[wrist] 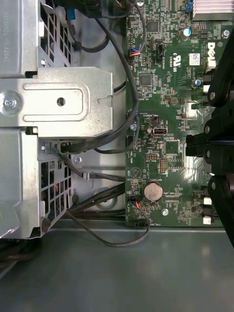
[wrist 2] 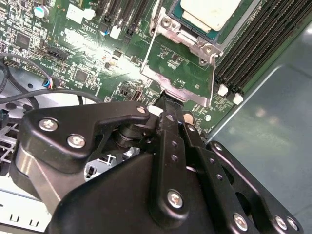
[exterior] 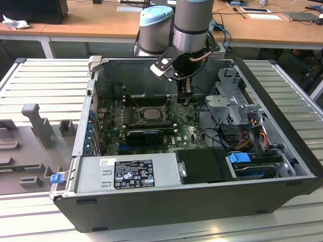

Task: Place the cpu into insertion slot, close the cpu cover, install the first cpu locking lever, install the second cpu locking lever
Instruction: 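Close the cpu cover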

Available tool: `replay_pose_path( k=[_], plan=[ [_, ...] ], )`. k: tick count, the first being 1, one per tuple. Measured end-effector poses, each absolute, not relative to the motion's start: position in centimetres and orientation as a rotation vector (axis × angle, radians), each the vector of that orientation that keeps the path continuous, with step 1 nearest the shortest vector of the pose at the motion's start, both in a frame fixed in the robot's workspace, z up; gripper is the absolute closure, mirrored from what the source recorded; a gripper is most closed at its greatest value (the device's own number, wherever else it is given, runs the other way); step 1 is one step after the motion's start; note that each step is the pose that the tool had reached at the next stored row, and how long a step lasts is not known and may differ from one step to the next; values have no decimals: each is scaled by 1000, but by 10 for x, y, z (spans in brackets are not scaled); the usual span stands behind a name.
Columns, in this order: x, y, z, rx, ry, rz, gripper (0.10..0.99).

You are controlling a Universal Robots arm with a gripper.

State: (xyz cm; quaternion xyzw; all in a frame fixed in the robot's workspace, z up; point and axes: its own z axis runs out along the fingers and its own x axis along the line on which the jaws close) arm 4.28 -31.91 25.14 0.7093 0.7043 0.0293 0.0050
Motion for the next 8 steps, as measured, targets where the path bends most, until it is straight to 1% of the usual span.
replay_pose_path(
  k=[8],
  plan=[
    [41,-319,251,2222,2205,92,980]
  ],
)
